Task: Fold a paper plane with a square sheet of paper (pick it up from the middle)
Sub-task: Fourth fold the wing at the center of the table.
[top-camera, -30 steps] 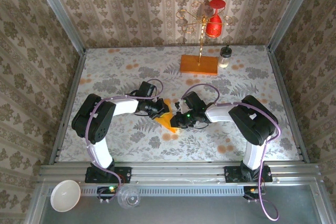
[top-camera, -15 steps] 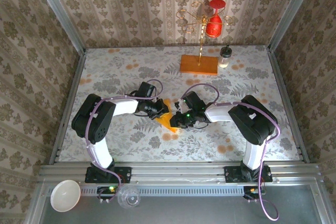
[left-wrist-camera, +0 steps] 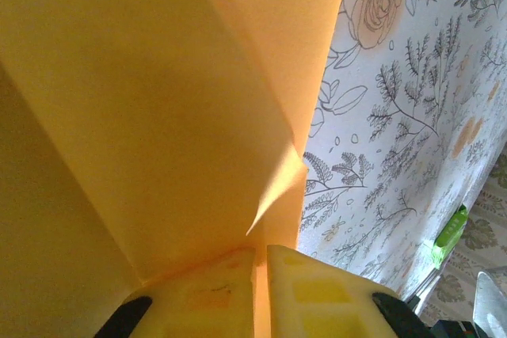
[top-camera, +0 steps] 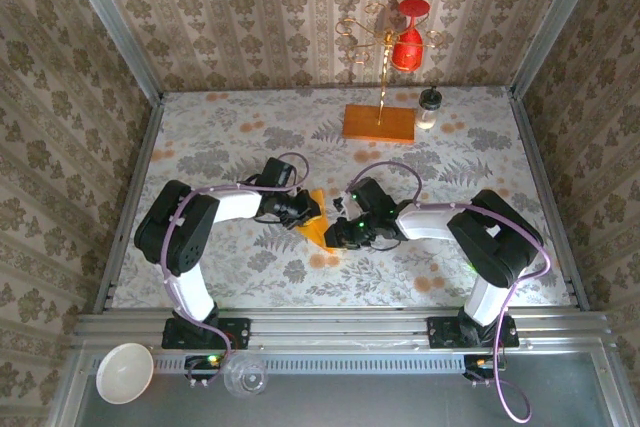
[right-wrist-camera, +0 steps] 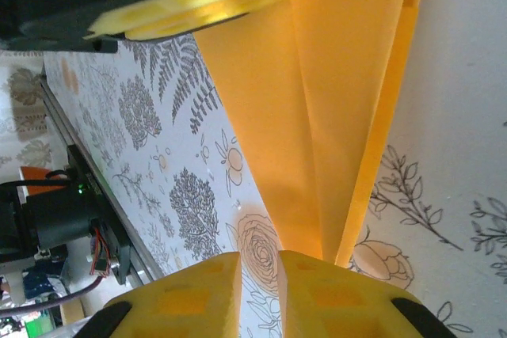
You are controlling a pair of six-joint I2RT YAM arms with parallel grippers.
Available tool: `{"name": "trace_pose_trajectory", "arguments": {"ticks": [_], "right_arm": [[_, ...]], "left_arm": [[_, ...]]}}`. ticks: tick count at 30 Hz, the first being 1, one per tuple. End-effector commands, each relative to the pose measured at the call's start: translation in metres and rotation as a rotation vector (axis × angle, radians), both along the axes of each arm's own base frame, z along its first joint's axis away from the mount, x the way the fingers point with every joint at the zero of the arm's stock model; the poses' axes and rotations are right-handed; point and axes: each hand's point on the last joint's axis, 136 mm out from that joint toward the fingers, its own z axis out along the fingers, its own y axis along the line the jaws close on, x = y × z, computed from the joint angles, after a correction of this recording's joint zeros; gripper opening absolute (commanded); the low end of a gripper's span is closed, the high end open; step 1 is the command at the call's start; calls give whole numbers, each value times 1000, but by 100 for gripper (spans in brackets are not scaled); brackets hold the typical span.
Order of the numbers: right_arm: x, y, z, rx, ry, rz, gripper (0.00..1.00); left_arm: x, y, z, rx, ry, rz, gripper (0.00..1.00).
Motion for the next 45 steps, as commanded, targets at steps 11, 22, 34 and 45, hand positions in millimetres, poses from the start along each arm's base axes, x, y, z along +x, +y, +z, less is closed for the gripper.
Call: {"name": "trace_pose_trajectory", "arguments": {"ticks": [11,22,34,45], "right_arm": [[-11,3,-10,-10,51,32,21],[-13,2,-21,-40,61,38,22],[-12,3,-23,-55,61,44,22],[3,-4,10,-44,-38,-11,28]], "left_arm": [[-3,1,13,-32,-4,8,16],[-5,3,14,-31,-3,13,17],[-6,5,11,-22,3,16,17],[-6,6,11,-21,2,19,16]]}}
